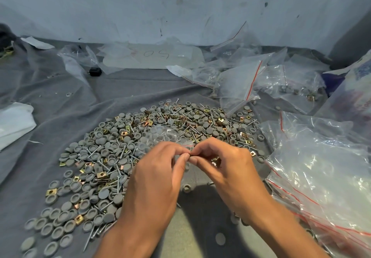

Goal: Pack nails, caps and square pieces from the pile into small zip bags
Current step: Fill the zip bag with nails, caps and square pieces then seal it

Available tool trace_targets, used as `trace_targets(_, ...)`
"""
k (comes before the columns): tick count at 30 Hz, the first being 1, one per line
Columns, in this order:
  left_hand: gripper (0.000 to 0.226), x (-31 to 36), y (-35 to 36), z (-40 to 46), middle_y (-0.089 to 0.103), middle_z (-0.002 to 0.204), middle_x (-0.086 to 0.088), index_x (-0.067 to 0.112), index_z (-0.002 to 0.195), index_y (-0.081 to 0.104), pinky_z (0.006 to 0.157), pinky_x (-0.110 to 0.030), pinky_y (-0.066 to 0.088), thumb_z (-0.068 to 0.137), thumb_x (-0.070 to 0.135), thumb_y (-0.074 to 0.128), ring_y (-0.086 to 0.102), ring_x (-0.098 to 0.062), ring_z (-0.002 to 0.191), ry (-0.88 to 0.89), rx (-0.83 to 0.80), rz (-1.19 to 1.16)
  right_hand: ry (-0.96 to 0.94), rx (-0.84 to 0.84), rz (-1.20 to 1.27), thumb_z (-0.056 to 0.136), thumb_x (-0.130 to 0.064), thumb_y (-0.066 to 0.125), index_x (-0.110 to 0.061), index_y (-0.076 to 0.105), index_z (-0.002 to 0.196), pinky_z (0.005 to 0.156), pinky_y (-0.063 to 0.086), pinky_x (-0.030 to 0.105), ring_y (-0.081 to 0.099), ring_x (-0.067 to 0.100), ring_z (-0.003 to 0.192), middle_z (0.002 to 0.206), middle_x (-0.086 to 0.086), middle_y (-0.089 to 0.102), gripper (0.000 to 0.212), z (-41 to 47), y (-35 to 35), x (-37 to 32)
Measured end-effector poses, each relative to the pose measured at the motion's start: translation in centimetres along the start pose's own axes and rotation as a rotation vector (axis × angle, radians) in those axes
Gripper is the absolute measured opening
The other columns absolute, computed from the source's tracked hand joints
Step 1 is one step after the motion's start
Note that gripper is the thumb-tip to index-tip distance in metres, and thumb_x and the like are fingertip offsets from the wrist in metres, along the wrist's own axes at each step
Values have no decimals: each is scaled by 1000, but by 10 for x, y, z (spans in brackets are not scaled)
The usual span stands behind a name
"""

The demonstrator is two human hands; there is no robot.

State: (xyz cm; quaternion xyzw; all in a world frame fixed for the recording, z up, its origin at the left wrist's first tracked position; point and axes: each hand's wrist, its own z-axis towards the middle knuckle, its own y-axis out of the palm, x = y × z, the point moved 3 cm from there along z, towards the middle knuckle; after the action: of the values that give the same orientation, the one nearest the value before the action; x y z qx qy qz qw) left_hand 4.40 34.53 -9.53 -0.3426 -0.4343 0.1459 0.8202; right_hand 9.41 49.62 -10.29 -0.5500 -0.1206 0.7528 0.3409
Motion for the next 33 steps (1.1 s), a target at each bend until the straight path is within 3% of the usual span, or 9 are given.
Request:
trace_targets(4, 5, -4, 3, 1, 63, 89, 21, 33, 93, 69, 77, -15, 45, 94, 29, 65, 59, 4, 86, -102, -50, -65, 44, -50, -8, 88, -27, 77, -30, 68, 92, 70, 49, 12, 67, 3, 83, 82, -16, 70, 10, -1, -1, 5)
trace_targets(8, 7, -8, -3, 5, 63, 90, 25, 38, 91, 66, 74, -5, 42, 94, 37, 60, 56, 11, 89, -185, -45, -79, -64, -34, -205, 90, -24, 75, -30, 65, 94, 72, 48, 19, 61, 3, 85, 85, -19, 63, 12, -4, 1, 2)
trace_targets(12, 8, -5, -10, 6, 64, 91, 23, 35, 93, 69, 74, 1, 39, 91, 28, 68, 56, 13, 90, -180, -34, -48, -45, -14, -136, 93, -31, 71, -33, 64, 96, 73, 43, 9, 61, -1, 87, 86, -22, 61, 8, -3, -2, 1)
trace_targets(18, 26, -5, -11, 4, 62, 93, 26, 34, 101, 72, 76, 4, 35, 84, 14, 75, 55, 13, 94, -141, -37, -15, -70, 67, -128, 92, -33, 71, -31, 64, 95, 73, 40, 8, 60, 2, 85, 88, -20, 60, 8, -2, -6, -5)
trace_targets(24, 52, -4, -5, 4, 60, 103, 26, 36, 112, 68, 83, -1, 36, 70, 9, 80, 55, 10, 91, -48, -124, -3, -197, 134, -183, 88, -29, 75, -20, 73, 97, 87, 48, 27, 58, 12, 105, 109, -7, 57, 13, -2, 4, -6)
trace_targets(29, 50, -5, -4, 3, 58, 104, 27, 31, 117, 68, 88, 2, 32, 74, 10, 83, 53, 14, 93, -21, -102, -14, -154, 161, -231, 92, -32, 69, -22, 75, 102, 84, 51, 28, 59, 11, 102, 107, -7, 60, 15, 2, 0, 6)
trace_targets(31, 50, -5, -5, 3, 53, 103, 33, 32, 121, 66, 87, 5, 30, 79, 8, 78, 52, 15, 96, -37, -75, -7, -64, 187, -206, 94, -36, 64, -27, 73, 102, 83, 52, 23, 61, 4, 94, 103, -12, 61, 15, 10, -15, 18)
trace_targets(33, 48, -5, -6, 3, 50, 105, 36, 31, 123, 65, 86, 7, 27, 83, 6, 72, 50, 16, 101, -47, -47, 6, 65, 134, -291, 92, -42, 60, -31, 69, 104, 87, 53, 27, 59, 1, 95, 105, -17, 61, 18, 17, -24, 34)
